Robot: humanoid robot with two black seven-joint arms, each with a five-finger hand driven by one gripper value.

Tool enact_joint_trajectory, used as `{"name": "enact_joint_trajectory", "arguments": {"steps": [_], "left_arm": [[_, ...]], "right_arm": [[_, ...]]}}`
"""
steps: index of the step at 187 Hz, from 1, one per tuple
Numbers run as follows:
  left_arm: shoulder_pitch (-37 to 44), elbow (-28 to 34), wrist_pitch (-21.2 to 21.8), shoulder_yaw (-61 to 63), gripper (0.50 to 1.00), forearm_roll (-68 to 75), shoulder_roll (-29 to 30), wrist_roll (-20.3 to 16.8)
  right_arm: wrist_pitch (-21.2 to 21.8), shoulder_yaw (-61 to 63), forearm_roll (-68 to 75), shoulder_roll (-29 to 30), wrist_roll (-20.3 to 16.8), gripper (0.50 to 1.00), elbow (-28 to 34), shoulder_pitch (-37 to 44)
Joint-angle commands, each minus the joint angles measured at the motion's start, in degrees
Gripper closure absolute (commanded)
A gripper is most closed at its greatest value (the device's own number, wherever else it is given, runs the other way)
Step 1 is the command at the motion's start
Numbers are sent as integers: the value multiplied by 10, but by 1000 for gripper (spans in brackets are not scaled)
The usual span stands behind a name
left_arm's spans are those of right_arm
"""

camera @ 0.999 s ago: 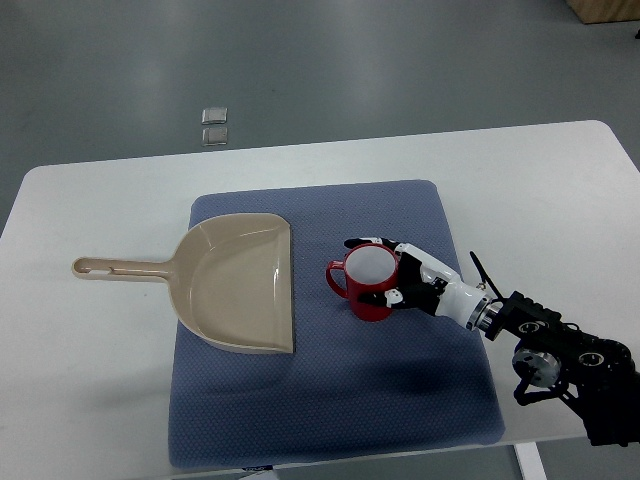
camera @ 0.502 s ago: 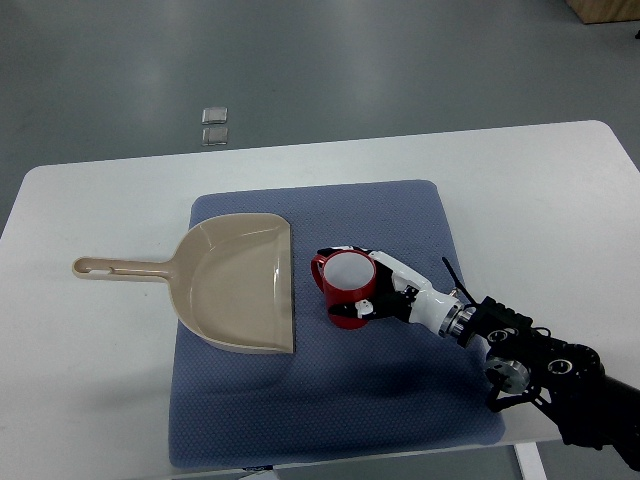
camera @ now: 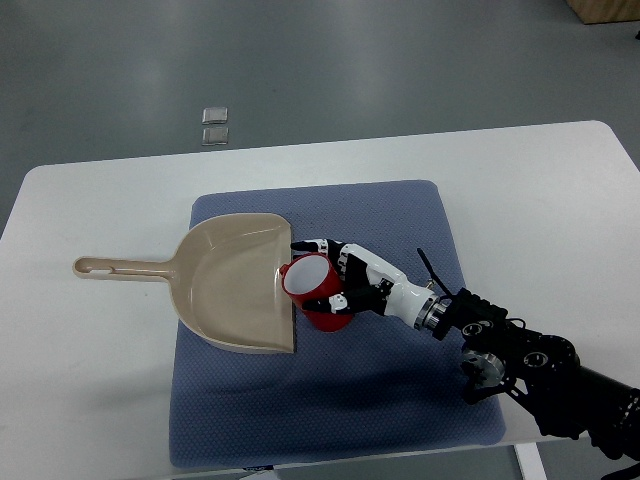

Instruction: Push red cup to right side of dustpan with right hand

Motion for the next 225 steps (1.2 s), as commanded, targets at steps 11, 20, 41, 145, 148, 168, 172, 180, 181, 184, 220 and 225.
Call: {"name": "enact_joint_trajectory", "arguments": {"steps": [11,20,41,145,148,168,172,180,181,184,220,225], "left_arm": [[0,0,0,0,500,0,0,0],[0,0,0,0,500,0,0,0],[0,0,0,0,500,0,0,0],[0,1,0,-2,500,0,0,0],[0,1,0,-2,500,0,0,0],[0,1,0,-2,500,0,0,0],[0,1,0,-2,500,0,0,0],[0,1,0,-2,500,0,0,0],[0,1,0,-2,500,0,0,0],[0,1,0,-1,500,0,0,0],[0,1,0,-1,500,0,0,0],[0,1,0,-1,500,0,0,0]], "right_arm": [[0,-1,0,4,0,568,0,0],[-1,-1,-1,5,0,568,0,0],[-4,-1,0,4,0,568,0,-1],[32,6,10,-18,0,566,4,4],[33,6,11,-19,0,566,4,4],[37,9,11,-22,0,566,8,4],[38,10,12,-23,0,566,9,4],[38,10,12,-30,0,566,14,4],[38,10,12,-30,0,566,14,4],[38,10,12,-32,0,566,18,3],[43,11,12,-49,0,566,40,3],[44,11,12,-51,0,566,40,3]]}}
